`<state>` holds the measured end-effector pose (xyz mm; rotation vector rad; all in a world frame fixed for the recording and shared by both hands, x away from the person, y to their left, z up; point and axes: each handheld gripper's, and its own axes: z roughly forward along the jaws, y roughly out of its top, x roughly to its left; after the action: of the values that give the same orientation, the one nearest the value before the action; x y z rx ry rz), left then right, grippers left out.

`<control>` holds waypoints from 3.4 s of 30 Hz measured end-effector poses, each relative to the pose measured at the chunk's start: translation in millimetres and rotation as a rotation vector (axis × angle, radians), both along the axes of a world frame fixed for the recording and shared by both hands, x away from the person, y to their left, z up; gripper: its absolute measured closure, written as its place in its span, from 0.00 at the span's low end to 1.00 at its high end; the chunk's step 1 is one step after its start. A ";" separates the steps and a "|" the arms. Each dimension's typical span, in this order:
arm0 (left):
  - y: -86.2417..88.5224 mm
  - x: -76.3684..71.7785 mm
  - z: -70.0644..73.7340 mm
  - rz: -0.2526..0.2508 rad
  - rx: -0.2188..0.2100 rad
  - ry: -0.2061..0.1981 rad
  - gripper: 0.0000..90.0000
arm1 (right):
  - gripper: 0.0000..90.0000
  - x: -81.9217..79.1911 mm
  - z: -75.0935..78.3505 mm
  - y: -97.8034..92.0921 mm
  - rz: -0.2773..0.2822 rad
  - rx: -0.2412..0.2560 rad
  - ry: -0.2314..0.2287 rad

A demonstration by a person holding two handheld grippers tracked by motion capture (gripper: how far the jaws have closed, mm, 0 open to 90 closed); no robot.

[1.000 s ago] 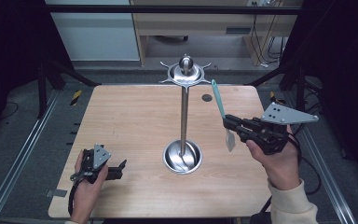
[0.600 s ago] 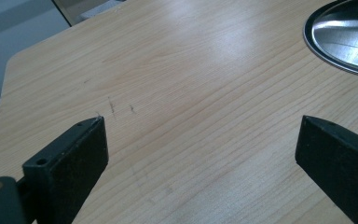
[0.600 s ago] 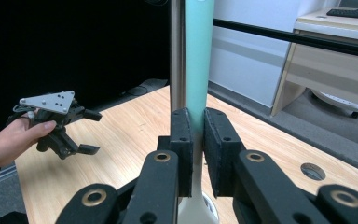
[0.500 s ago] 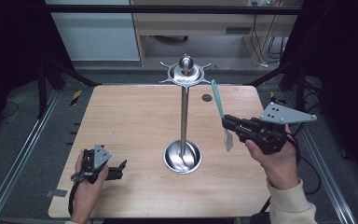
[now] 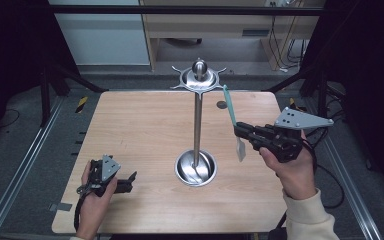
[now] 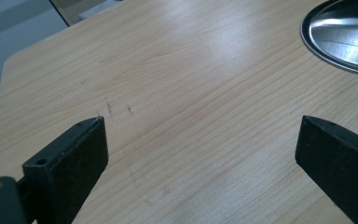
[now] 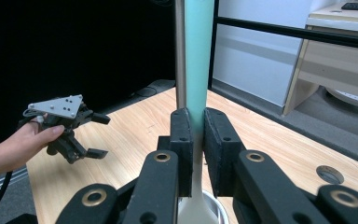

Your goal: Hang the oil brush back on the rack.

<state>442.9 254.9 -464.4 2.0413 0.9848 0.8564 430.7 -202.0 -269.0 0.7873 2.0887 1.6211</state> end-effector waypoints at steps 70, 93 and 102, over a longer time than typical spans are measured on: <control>0.3 2.2 -0.3 -0.003 0.003 0.001 0.02 | 0.21 38.5 -9.0 -36.3 -0.506 -0.065 -0.004; -1.5 3.6 -0.8 -0.014 0.006 0.006 0.02 | 0.12 49.6 -34.9 -44.9 -0.551 -0.093 -0.015; -1.3 3.9 -1.1 -0.013 0.004 0.006 0.02 | 0.14 61.0 -55.8 -44.8 -0.564 -0.160 0.044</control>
<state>446.8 253.7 -465.5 2.0524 0.9725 0.8459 491.6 -246.8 -324.8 1.2250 1.7707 1.1268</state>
